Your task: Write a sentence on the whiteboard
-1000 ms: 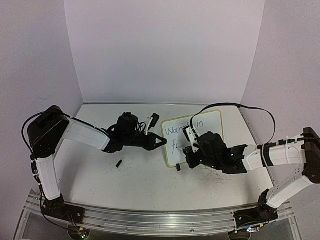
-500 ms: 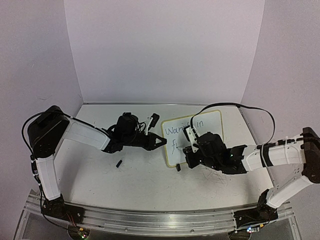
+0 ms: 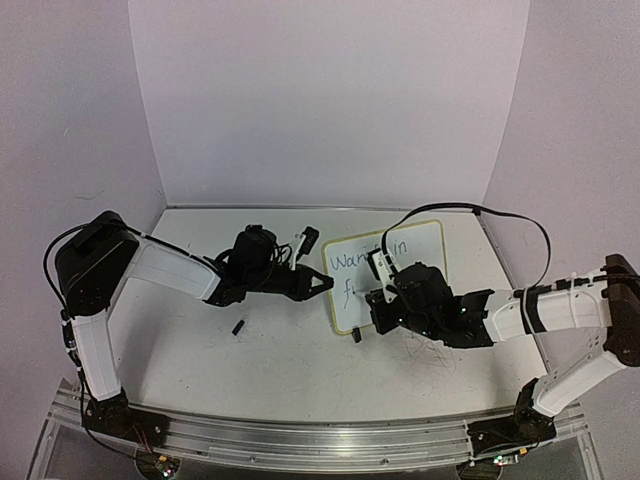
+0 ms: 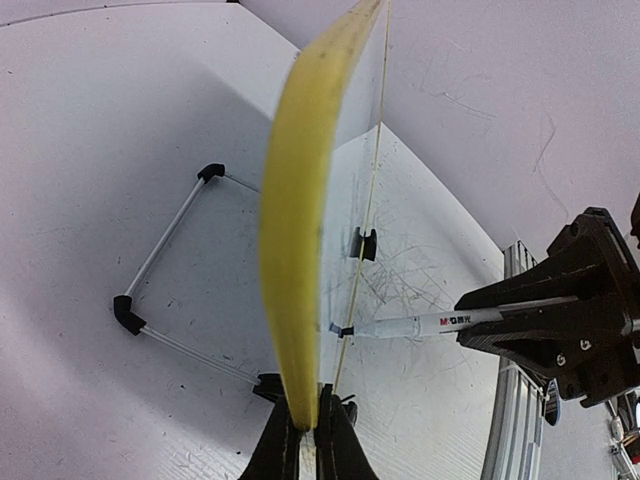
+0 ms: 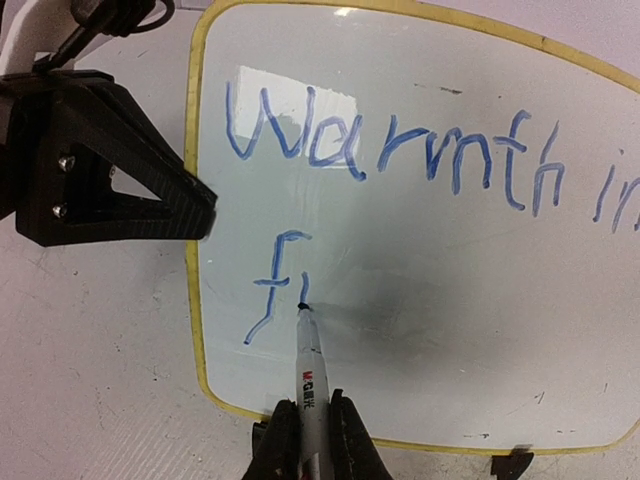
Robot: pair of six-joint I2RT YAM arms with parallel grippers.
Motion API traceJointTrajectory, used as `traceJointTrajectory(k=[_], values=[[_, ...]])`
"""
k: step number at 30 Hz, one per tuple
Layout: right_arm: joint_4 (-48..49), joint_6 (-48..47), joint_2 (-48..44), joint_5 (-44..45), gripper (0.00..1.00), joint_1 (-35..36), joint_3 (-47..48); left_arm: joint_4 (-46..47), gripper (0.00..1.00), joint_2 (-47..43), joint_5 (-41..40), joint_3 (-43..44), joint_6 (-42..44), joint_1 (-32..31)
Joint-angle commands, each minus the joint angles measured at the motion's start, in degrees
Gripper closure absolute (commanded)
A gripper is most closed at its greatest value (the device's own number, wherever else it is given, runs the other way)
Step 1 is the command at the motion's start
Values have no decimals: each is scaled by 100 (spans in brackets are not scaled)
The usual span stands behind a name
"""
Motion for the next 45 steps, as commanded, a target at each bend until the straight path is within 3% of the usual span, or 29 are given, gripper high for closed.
traceJointTrajectory(k=[1, 19, 28, 45], values=[[245, -7, 7, 331, 100, -83, 271, -635, 100, 22, -36, -31, 254, -173], [104, 162, -78, 576, 100, -118, 236, -635, 100, -22, -62, -88, 275, -180], [202, 2, -730, 69, 100, -131, -156, -635, 100, -35, -103, -106, 268, -180], [401, -112, -198, -49, 100, -163, 87, -652, 100, -53, -124, -122, 270, -180]])
